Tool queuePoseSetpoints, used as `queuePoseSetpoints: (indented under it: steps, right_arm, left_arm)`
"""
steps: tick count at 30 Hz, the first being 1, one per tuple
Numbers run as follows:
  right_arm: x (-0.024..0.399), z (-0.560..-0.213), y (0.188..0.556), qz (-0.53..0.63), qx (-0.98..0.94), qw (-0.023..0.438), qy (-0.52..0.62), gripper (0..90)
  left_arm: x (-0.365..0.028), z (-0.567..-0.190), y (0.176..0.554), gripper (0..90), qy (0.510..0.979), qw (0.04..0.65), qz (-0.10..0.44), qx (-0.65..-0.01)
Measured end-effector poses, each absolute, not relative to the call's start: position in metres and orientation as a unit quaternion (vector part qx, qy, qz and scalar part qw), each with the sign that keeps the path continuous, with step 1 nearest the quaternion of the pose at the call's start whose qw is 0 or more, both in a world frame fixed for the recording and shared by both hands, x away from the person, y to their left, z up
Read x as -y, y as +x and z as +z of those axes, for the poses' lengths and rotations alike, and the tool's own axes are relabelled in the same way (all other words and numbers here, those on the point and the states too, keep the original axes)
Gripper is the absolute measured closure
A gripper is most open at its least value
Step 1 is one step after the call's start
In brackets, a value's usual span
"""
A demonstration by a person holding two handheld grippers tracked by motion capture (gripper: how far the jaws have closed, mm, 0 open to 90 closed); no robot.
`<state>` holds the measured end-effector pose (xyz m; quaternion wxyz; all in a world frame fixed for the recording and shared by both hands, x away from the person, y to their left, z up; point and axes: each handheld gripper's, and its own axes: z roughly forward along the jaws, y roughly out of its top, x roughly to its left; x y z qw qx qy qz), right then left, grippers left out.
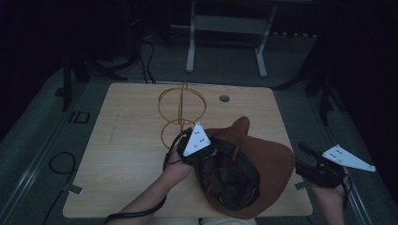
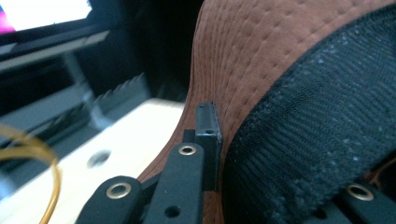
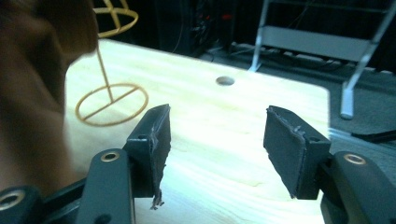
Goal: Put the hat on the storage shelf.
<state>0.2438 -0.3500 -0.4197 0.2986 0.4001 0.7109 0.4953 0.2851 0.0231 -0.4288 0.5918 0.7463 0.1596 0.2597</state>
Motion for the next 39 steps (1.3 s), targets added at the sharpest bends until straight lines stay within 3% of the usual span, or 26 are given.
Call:
queuePoseSetpoints:
  steps: [6,14,19,27,35,36,38,39]
  right_arm:
    - [0.326,-0.425,0.254,0.513,-0.728,0.26,0.373,41.1]
    - [0.286,-0.412,0.243,0.598,-0.742,0.18,0.245,38.8]
    - [0.271,-0.418,0.254,0.637,-0.73,0.119,0.217,38.3]
    - [0.246,-0.415,0.255,0.645,-0.735,0.096,0.186,36.9]
    - [0.241,-0.414,0.258,0.649,-0.738,0.06,0.175,44.3]
    - [0.24,-0.416,0.259,0.642,-0.743,0.061,0.177,50.8]
    - [0.24,-0.416,0.259,0.64,-0.745,0.063,0.176,53.7]
    - [0.242,-0.416,0.259,0.634,-0.749,0.073,0.176,65.1]
  left_arm:
    - [-0.04,-0.423,0.283,86.8,0.717,0.649,0.219,-0.128]
    - [-0.031,-0.42,0.273,86.9,0.692,0.654,0.265,-0.152]
    - [-0.017,-0.418,0.262,86.8,0.683,0.667,0.27,-0.124]
    - [0.002,-0.416,0.251,86.8,0.684,0.663,0.287,-0.096]
    - [0.006,-0.418,0.251,86.7,0.687,0.659,0.291,-0.097]
    - [0.006,-0.419,0.25,86.6,0.688,0.658,0.288,-0.097]
    - [0.006,-0.419,0.25,86.6,0.689,0.66,0.284,-0.095]
    - [0.005,-0.419,0.251,86.5,0.69,0.66,0.28,-0.095]
